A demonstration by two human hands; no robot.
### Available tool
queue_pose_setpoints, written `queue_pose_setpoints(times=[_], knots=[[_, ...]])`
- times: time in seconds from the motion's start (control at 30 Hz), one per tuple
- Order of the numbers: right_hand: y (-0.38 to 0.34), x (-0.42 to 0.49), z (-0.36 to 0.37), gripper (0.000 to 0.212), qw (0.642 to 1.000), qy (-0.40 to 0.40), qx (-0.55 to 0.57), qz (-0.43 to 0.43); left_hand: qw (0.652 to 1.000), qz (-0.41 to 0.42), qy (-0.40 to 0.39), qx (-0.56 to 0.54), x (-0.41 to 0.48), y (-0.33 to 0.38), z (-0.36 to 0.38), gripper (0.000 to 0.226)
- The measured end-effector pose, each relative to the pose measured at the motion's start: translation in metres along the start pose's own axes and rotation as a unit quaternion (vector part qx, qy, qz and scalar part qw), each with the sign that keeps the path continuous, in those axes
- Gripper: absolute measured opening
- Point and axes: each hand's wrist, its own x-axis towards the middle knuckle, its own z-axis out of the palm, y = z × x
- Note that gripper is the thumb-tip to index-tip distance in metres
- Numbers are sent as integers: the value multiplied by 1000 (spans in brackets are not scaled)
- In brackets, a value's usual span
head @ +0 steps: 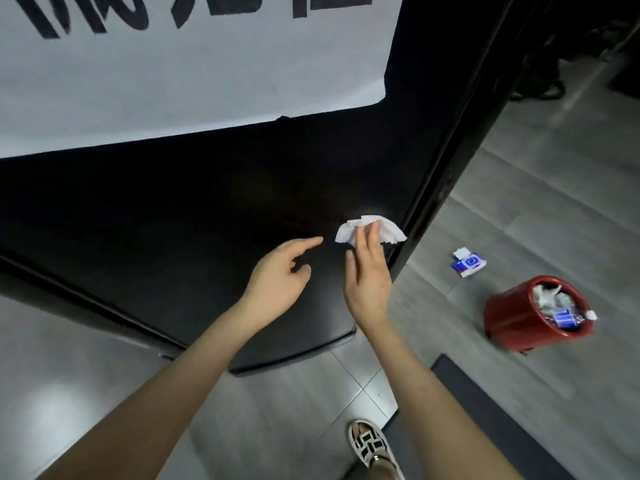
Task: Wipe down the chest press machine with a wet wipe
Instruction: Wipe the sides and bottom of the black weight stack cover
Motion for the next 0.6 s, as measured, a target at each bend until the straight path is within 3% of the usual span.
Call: queue_pose_setpoints(times=[0.1, 0.23, 0.3, 0.37, 0.5, 0.6], knots=[[-7, 13, -4, 42, 997, 81, -5, 3, 966, 155, 17, 206, -3, -15, -10, 45], [-16, 37, -8, 20, 965, 239, 88, 65, 898, 304, 43, 313, 5, -24, -18, 43], [-12, 48, -3, 14, 947, 297, 112, 51, 851, 369, 72, 366, 14, -30, -17, 47], [-1, 58, 1, 12, 932, 342, 117, 16, 805, 420, 111, 404, 23, -36, -16, 48], [25, 71, 3, 17, 896, 424, -31, -131, 709, 493, 179, 471, 39, -55, -10, 39], [38, 81, 7, 12, 868, 426, -10, -254, 658, 517, 224, 500, 46, -66, -2, 38]])
